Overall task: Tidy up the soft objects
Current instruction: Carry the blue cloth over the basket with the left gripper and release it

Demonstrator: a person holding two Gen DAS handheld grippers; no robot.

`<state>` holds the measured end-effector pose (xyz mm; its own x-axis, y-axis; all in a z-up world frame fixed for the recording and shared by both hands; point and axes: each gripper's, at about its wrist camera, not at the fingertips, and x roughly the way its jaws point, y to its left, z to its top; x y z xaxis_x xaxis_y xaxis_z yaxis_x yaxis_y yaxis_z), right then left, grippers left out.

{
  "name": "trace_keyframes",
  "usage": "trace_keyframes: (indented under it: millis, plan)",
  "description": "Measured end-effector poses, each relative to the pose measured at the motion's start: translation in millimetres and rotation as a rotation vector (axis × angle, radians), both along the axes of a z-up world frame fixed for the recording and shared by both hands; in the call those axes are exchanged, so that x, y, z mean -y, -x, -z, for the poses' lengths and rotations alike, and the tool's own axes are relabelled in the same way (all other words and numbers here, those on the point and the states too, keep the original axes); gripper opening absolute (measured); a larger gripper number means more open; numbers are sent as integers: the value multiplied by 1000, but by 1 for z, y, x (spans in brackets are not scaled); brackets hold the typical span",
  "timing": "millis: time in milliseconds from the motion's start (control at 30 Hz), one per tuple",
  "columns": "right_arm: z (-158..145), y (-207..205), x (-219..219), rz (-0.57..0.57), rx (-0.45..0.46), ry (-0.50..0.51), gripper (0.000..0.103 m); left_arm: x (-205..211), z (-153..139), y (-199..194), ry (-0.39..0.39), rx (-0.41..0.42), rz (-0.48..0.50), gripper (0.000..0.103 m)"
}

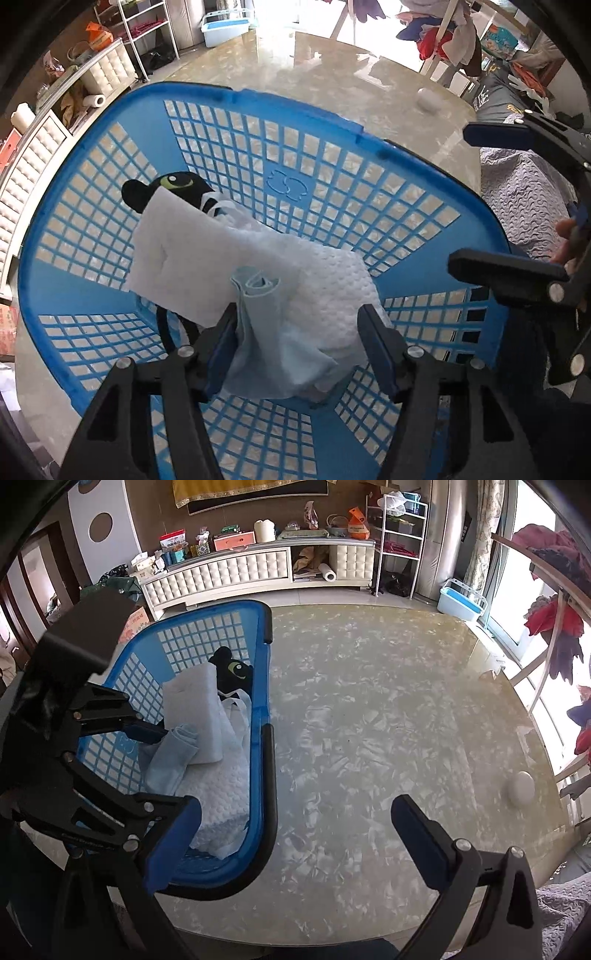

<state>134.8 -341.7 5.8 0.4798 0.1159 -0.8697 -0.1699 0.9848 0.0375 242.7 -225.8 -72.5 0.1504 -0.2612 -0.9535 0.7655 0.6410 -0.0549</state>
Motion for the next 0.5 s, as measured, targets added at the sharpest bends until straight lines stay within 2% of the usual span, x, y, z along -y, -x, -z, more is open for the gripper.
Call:
trace_keyframes:
  millis: [100, 133, 167, 200, 333, 433, 500]
  plan:
    - [-3, 2, 1, 5, 5, 2, 103, -3, -4, 0, 5, 22, -9, 63]
    - [-4, 2, 2, 8, 7, 1, 103, -5, -8, 1, 6, 33, -13, 72]
    - [-5, 3, 2, 11, 7, 0, 103, -6, -13, 2, 15, 40, -17, 92]
    - [-6, 3, 2, 14, 10, -1, 103, -7, -18, 3, 23, 46, -20, 97]
    - [-10, 7, 2, 22, 20, -4, 103, -12, -36, 13, 49, 91, -25, 102]
    - [-12, 8, 1, 21, 18, -5, 103, -19, -50, 26, 38, 168, -33, 102]
    - [-16, 11, -1, 19, 26, -2, 103, -23, -56, 30, 41, 176, -46, 102]
